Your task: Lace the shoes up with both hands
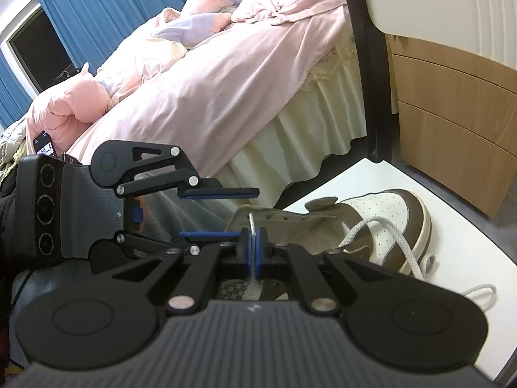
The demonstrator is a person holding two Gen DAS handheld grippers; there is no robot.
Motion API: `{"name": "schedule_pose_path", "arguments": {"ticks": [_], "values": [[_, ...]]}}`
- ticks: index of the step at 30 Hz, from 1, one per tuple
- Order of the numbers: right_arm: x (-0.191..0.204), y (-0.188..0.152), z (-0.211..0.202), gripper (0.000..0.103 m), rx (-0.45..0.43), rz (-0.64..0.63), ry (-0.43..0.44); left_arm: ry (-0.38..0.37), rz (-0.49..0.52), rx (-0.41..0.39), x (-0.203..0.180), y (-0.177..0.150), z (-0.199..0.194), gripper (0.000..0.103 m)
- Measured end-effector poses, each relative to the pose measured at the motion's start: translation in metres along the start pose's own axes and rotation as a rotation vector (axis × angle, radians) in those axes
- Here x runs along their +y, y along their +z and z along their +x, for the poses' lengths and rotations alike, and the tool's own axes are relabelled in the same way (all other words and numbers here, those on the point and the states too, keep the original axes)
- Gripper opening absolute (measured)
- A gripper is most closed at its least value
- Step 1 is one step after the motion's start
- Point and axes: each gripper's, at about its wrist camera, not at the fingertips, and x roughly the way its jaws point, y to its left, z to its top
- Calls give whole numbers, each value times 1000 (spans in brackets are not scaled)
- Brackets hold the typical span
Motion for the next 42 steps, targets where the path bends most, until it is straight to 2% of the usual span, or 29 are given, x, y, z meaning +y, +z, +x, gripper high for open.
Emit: {"name": "schedule_pose_path", "arguments": {"ticks": [5,13,19,22,25,27,31,37,39,42], "values": [[-1,1,-4,4,-29,17,18,-18,5,-3,4,0,3,24],[-7,3,-11,4,-79,76,56,-55,-15,1,4,-3,4,3],[-11,5,-16,8,-113,82,17,-70,-33,15,7,-4,5,3],[-3,6,-21,8,-133,3,-24,-65,-32,18,9,-4,6,3],[13,7,-20,9,-121,-113,-38,-60,-22,16,8,-4,6,3],[18,8,-16,13,-96,-128,-40,-57,-14,13,6,-4,5,3],[22,9,-5,15,-21,-149,-84,-51,-6,7,5,-3,6,3],[17,7,1,14,7,-91,-51,-47,-5,5,3,-5,5,3],[15,7,1,5,4,-67,-29,-41,-7,5,4,-6,5,3],[11,6,0,4,-7,-12,-14,-24,-27,13,5,-6,4,6]]}}
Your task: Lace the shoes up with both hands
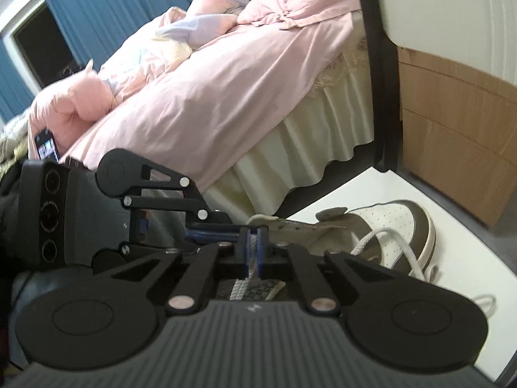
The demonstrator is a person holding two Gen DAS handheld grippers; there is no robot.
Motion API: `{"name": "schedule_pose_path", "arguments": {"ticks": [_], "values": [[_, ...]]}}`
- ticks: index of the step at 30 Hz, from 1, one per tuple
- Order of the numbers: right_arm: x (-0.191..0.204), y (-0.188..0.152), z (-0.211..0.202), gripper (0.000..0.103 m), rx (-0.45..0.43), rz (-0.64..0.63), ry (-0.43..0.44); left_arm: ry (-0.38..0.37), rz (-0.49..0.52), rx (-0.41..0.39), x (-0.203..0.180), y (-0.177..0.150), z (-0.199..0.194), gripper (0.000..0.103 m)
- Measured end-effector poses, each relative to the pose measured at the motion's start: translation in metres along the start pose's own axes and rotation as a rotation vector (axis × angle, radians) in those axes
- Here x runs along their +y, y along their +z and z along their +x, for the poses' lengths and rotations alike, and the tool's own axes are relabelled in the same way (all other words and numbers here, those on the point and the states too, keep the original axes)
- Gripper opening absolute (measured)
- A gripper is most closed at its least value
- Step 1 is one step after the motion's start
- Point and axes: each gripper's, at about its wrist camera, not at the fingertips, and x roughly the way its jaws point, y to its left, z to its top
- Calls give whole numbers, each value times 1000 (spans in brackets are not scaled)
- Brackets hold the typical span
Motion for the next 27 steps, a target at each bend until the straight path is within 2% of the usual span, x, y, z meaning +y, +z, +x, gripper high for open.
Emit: {"name": "schedule_pose_path", "arguments": {"ticks": [3,4,5,6,7,8,12,17,19,21,24,27], "values": [[-5,0,-1,4,-13,40,-9,13,-21,20,3,0,1,6],[-7,-1,-2,4,-23,59,-12,17,-36,22,5,1,1,10],[-9,-1,-2,4,-33,79,-16,25,-57,28,7,1,2,26],[-12,-1,-3,4,-47,104,-25,34,-81,33,10,1,2,37],[-15,-2,-4,4,-60,132,-39,41,-103,35,13,1,2,53],[-18,-2,-2,4,-62,149,-51,44,-127,34,16,2,2,55],[-25,-5,7,4,-56,194,-118,45,-194,58,25,0,5,55],[-26,-9,19,4,-43,218,-173,8,-203,133,19,-1,22,54],[-30,-11,21,4,-42,239,-188,-7,-228,154,20,0,29,50],[-31,-14,24,4,-43,250,-199,-25,-300,173,27,-2,35,31],[-33,-16,25,4,-60,264,-210,-77,-494,189,46,-10,40,12],[-34,-18,26,4,-71,283,-215,-125,-683,195,60,-21,42,10]]}}
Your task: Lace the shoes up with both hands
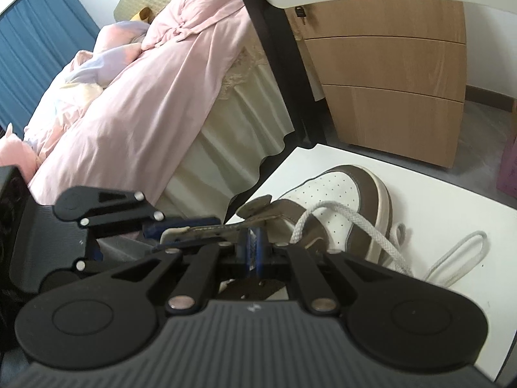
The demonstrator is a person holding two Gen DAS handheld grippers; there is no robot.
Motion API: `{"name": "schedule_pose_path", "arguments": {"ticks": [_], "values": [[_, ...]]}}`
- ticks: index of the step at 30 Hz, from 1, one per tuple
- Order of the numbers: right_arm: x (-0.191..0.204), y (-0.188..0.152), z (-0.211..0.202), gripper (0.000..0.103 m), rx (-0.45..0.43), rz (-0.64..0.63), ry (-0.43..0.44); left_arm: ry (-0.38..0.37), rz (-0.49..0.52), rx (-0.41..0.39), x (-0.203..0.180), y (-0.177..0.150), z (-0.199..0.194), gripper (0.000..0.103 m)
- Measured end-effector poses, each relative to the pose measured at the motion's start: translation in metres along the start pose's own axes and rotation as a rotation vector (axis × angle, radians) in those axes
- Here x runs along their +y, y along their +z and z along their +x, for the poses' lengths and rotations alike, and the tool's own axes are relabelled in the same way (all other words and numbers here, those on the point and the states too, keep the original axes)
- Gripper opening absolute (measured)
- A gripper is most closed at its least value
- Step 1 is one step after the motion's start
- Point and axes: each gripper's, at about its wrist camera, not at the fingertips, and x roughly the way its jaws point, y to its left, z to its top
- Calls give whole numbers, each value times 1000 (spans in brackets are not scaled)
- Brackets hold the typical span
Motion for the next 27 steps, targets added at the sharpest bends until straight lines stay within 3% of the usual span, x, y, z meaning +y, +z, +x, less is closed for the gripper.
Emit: {"name": "schedule_pose_path", "arguments": {"ticks": [9,12,18,27], "values": [[1,-2,1,4,-23,16,-22,-257,-730,23,74,-21,15,10],[2,-3,-1,3,-37,10,-34,-319,-892,27,91,-32,22,10],[6,-4,0,3,-53,-2,-61,-378,-1044,37,102,-43,28,10],[6,-4,4,3,-69,5,-100,-361,-990,38,99,-40,24,10]]}}
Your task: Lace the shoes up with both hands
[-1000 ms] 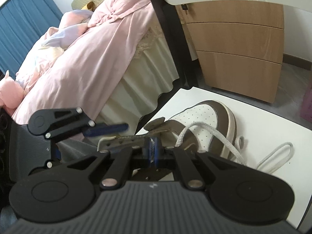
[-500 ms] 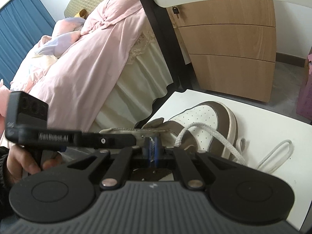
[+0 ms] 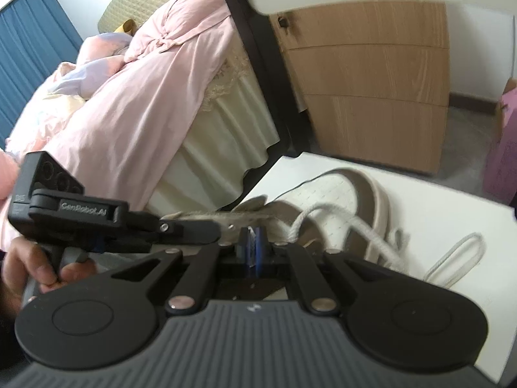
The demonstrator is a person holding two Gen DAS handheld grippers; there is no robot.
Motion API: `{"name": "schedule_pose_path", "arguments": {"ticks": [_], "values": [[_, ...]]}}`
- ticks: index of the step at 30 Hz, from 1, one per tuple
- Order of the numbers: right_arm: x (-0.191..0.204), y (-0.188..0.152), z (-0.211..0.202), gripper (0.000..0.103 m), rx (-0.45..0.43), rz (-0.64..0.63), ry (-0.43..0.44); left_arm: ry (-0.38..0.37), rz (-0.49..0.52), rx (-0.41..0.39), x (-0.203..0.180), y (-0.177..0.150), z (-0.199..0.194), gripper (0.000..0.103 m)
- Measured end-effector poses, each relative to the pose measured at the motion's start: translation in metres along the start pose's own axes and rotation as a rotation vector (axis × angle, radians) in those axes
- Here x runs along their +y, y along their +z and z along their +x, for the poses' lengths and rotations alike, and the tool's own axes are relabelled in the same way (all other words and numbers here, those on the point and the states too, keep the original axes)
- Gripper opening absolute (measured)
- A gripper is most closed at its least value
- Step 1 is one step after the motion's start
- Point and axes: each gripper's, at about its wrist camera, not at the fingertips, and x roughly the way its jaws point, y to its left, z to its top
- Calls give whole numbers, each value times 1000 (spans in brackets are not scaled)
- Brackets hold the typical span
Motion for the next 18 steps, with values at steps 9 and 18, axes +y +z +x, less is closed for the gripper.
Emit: {"name": "schedule_pose_path", "arguments": {"ticks": [9,18], "values": [[-22,-2,2,3,-19,168,112,-61,-146,15,20,4,1,11],[-28,-5,6,3,-21,249,155,-49,-115,18,15,4,1,11]]}}
